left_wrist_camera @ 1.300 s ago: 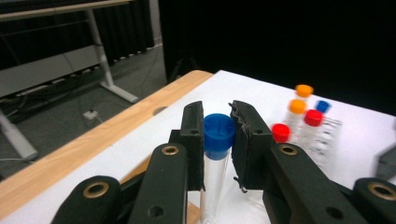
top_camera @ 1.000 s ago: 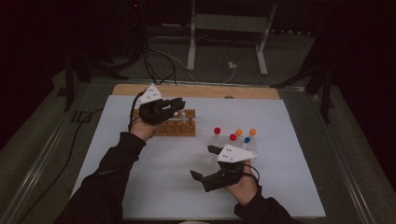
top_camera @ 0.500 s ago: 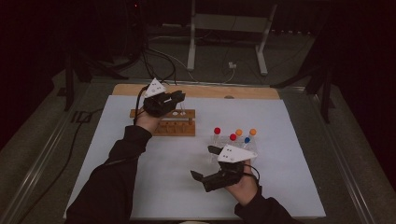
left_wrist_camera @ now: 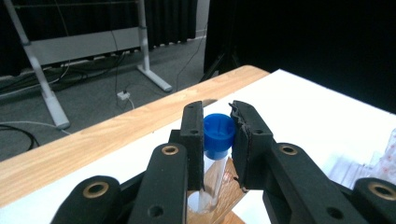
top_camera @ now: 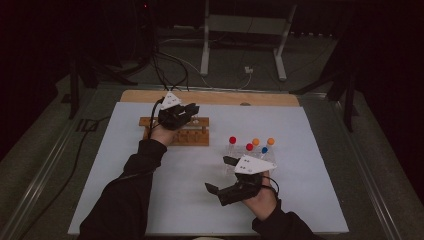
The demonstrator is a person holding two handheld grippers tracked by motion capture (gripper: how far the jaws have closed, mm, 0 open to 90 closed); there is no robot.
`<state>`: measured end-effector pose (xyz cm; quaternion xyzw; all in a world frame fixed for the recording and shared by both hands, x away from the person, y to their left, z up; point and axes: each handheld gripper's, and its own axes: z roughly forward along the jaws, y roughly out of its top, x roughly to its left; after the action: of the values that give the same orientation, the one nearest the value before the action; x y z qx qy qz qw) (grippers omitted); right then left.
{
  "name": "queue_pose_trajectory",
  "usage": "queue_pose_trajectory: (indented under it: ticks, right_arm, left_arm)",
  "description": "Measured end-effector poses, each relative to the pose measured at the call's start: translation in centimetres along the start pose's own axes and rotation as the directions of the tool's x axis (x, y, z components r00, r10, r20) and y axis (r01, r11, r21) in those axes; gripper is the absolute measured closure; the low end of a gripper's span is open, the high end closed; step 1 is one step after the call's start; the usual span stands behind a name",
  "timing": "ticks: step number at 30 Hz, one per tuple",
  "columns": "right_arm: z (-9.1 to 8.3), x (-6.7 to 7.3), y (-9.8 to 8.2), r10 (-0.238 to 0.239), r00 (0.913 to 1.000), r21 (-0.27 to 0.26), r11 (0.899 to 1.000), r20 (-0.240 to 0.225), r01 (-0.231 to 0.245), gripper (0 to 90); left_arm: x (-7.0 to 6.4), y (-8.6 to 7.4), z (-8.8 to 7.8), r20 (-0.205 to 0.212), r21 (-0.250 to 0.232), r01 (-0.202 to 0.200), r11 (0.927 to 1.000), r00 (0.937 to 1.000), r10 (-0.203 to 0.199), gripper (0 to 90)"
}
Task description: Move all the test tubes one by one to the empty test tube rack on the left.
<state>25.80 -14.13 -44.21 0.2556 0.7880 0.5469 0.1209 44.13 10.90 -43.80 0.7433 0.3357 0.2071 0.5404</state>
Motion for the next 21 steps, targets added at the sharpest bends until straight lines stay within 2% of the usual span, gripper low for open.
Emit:
queue_pose_trajectory:
  ticks: [8, 11, 14, 17, 21]
  right_arm:
    - [0.0, 0.2, 0.0, -0.007, 0.9998, -0.004, 1.0, -0.019, 0.007, 0.0]
    - [-0.1, 0.1, 0.0, -0.008, 0.9998, -0.005, 1.0, -0.019, 0.008, 0.0]
    - [-0.1, 0.1, 0.0, -0.005, 0.9998, -0.006, 1.0, -0.018, 0.005, 0.0]
    - [-0.1, 0.1, 0.0, -0.005, 0.9998, -0.006, 1.0, -0.019, 0.005, 0.0]
    - [-0.2, 0.0, 0.0, -0.001, 0.9998, -0.007, 1.0, -0.022, 0.001, 0.0]
  left_arm:
    - [-0.2, -1.1, 0.6, -0.015, 0.036, -0.009, 0.9993, 0.9998, 0.01, 76.8]
    - [-0.3, -1.6, 0.8, -0.024, 0.056, -0.034, 0.9979, 0.9991, 0.035, 76.8]
    - [-0.3, -1.9, 1.1, -0.025, 0.061, -0.024, 0.9979, 0.9994, 0.025, 76.8]
    - [-0.4, -2.1, 1.3, -0.027, 0.074, -0.03, 0.9968, 0.9991, 0.032, 76.7]
    - [-0.3, -2.2, 1.3, -0.02, 0.07, -0.02, 0.9973, 0.9996, 0.021, 76.5]
